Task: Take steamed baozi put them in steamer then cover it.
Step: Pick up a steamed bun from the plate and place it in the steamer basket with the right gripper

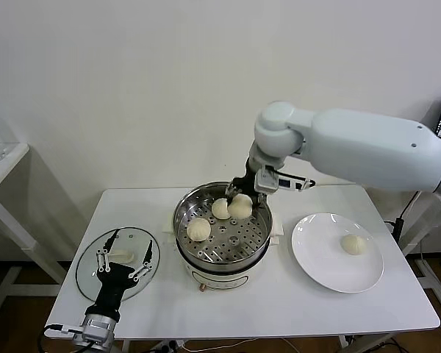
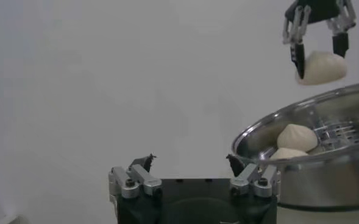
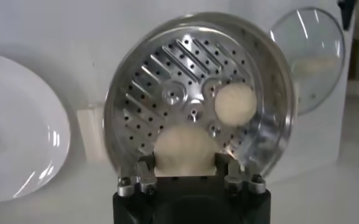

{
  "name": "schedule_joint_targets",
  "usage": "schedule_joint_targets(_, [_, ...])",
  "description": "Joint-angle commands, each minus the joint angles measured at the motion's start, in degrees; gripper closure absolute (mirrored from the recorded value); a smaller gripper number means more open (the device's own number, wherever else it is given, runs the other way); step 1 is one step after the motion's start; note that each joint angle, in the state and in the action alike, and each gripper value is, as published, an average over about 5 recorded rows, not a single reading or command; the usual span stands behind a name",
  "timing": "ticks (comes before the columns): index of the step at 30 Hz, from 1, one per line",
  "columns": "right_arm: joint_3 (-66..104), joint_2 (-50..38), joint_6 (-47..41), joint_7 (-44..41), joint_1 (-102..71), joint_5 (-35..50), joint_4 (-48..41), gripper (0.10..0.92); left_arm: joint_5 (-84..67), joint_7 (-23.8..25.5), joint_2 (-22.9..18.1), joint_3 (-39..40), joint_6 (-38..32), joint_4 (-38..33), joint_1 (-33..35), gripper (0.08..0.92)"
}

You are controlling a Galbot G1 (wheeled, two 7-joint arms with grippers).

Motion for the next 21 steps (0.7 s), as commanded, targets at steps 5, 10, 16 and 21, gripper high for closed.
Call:
schedule_joint_targets(5, [-1.76,1.70,1.64,1.15,-2.23,0.29,3.34,0.355,-0.05,0.02,-0.04,-0.12,0.03,0.95,-0.51,0.177])
schedule_joint_targets(10, [-1.97,2.83,0.60,1.09,-3.62,0.60,2.69,0.355,-0.05,0.02,-0.04,-0.16,0.04,1.17,-0.65,0.177])
schedule_joint_targets(16, [-1.97,5.25,-0.39,0.97,-5.54,0.18,0.35,0.355,-0.03,0.02,-0.05,-0.26,-0.05,1.33,-0.65,0.177])
schedule_joint_targets(21, [-1.86,7.39,-1.08,0.80,-7.01,0.05,-1.14,0.355,-0.01,0.03,-0.03,-0.50,-0.23,1.64,-0.63,0.177])
